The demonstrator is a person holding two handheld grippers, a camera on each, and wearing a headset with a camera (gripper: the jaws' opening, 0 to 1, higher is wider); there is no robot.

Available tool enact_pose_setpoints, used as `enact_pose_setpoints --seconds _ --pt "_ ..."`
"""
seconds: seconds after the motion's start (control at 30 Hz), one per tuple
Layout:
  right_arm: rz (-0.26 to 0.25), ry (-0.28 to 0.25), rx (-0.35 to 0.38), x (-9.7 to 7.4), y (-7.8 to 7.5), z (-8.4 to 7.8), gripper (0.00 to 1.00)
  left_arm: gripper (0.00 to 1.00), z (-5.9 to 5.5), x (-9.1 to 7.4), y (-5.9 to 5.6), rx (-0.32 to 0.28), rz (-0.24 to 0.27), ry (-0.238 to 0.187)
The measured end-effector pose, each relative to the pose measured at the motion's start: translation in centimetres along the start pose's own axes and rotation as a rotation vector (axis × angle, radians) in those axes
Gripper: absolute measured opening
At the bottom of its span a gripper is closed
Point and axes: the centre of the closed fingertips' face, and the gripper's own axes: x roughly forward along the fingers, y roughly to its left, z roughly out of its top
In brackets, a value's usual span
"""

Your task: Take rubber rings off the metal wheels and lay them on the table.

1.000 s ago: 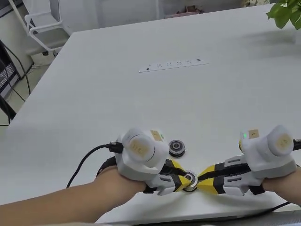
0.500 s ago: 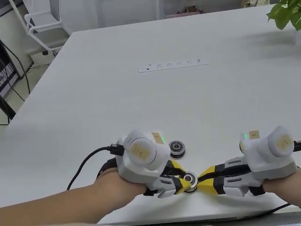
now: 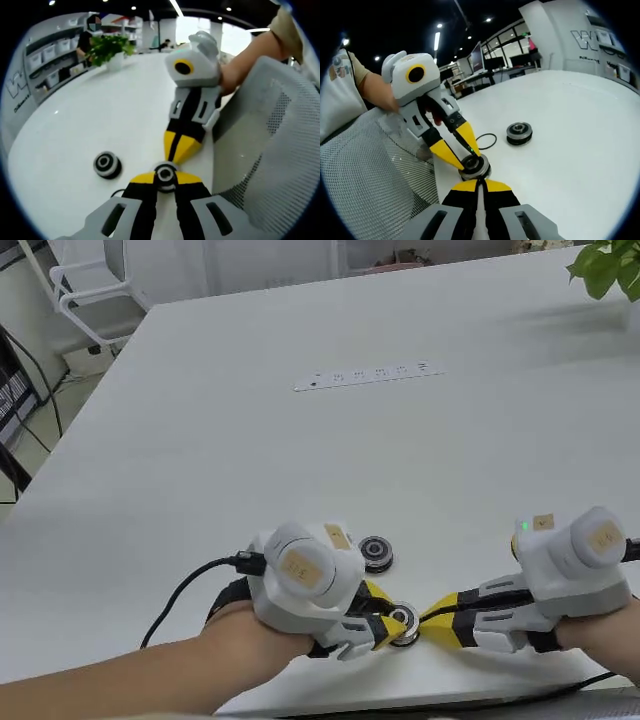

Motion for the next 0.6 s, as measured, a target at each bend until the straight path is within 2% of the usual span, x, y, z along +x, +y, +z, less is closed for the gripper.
enact_pose_setpoints --seconds 0.27,0.3,0.43,0.6 --pt "0.009 -0.044 0.147 -0.2 -0.2 0.2 0.00 0.14 -0.1 0.0 0.1 0.015 0.006 0.004" --pt "0.012 -0.052 0.166 -0.2 0.2 0.3 0.00 0.13 -0.1 0.0 0.1 0.017 0.007 0.003" --pt "0.015 -0.066 0.197 -0.3 0.6 0.5 0.00 0.13 -0.1 0.0 0.1 0.021 0.009 0.004" --pt "0.027 -0.121 0.261 -1.0 0.6 1.4 0.00 0.13 -0.1 0.0 0.1 0.021 0.011 0.005"
